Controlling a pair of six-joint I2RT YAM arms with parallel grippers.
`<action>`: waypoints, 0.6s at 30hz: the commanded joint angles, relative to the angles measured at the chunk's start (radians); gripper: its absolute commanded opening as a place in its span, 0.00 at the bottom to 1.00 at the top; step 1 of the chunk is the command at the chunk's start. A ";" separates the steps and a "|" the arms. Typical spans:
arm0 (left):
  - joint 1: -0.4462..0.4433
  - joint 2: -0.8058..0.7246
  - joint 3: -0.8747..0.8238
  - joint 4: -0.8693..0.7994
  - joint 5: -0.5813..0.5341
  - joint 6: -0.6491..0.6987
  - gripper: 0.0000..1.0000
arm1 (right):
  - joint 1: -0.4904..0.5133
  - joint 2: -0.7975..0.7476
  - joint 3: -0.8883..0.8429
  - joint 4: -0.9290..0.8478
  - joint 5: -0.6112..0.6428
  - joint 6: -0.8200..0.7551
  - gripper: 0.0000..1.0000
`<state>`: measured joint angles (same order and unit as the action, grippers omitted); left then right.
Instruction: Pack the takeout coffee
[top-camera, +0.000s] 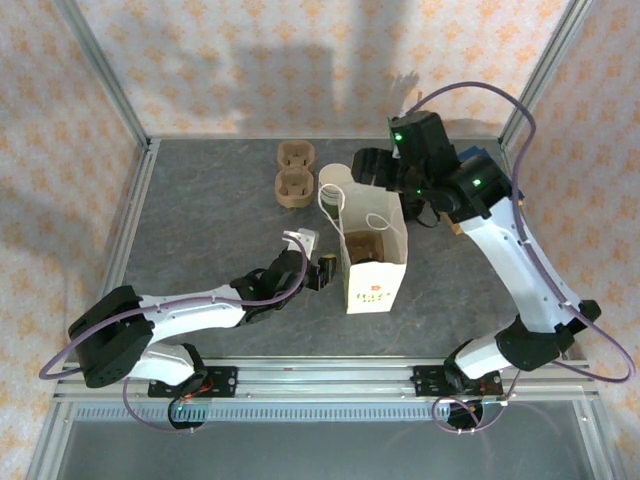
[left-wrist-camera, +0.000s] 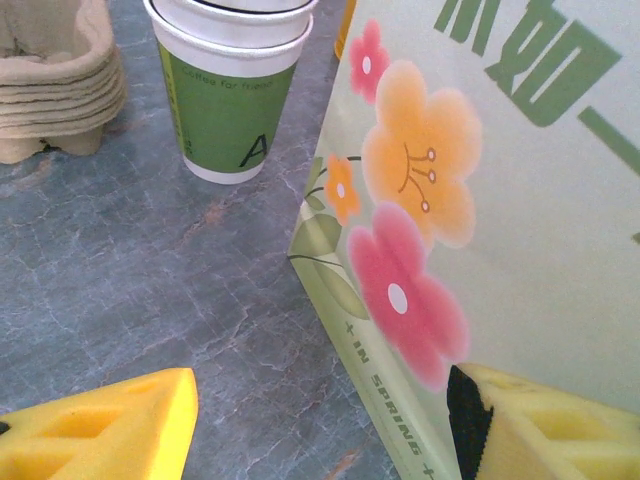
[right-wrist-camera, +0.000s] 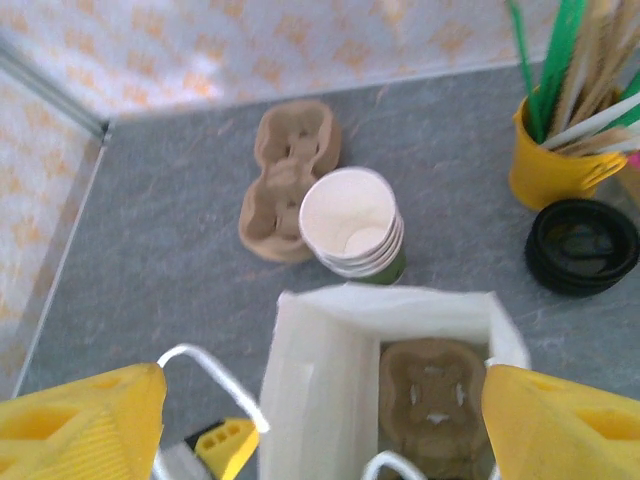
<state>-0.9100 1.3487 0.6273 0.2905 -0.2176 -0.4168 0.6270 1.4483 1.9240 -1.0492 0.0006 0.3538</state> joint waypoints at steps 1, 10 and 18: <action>-0.008 -0.027 -0.001 -0.037 -0.039 0.016 0.69 | -0.062 -0.030 0.012 0.060 0.065 -0.021 0.82; -0.006 -0.076 0.017 -0.106 -0.129 0.014 0.69 | -0.337 0.013 -0.143 0.309 0.021 -0.112 0.82; -0.001 -0.144 -0.015 -0.128 -0.272 0.028 0.79 | -0.426 0.156 -0.216 0.452 -0.126 -0.191 0.79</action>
<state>-0.9100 1.2366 0.6270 0.1753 -0.3916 -0.4126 0.2012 1.5799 1.7374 -0.6884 -0.0566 0.2302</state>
